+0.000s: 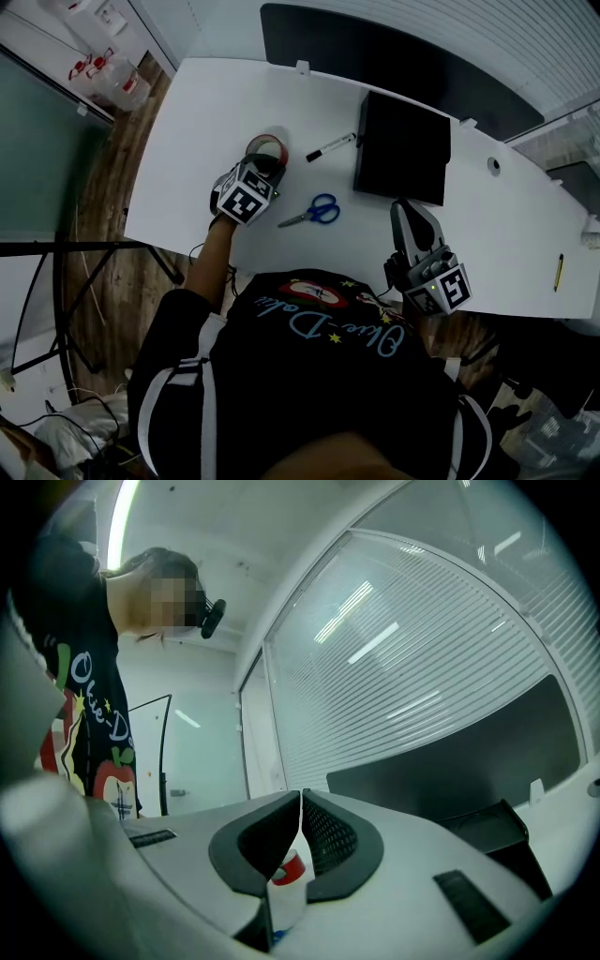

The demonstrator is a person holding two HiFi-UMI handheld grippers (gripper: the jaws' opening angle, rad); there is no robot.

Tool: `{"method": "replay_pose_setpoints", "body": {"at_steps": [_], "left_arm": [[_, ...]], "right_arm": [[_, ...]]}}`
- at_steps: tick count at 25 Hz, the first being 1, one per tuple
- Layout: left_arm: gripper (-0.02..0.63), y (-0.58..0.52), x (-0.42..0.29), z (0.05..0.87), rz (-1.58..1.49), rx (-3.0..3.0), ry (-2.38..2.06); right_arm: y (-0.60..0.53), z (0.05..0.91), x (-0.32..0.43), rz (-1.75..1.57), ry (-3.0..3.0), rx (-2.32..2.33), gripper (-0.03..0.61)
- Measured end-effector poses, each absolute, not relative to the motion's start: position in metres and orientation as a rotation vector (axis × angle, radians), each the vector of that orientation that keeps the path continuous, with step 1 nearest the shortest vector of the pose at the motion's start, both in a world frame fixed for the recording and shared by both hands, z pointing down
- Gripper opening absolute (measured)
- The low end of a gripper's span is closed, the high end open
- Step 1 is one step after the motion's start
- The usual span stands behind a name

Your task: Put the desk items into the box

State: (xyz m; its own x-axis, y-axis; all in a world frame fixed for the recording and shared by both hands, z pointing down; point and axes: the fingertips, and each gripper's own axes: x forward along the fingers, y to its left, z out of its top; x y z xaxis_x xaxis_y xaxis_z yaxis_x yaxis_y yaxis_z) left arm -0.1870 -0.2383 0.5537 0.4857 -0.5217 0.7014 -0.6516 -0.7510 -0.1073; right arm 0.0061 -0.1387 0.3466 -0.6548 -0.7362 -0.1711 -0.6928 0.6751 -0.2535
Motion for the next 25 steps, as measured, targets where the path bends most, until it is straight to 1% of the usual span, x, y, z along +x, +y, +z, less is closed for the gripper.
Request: {"method": "replay_pose_setpoints", "body": {"at_steps": [14, 25], "left_arm": [[0.064, -0.211, -0.184, 0.523, 0.854, 2.562, -1.124], [0.064, -0.187, -0.183, 0.493, 0.831, 2.615, -1.184]], "right_arm": [[-0.127, 0.347, 0.002, -0.19, 2.687, -1.104, 0.012], [-0.112, 0.347, -0.001, -0.215, 2.698, -1.071, 0.012]]}}
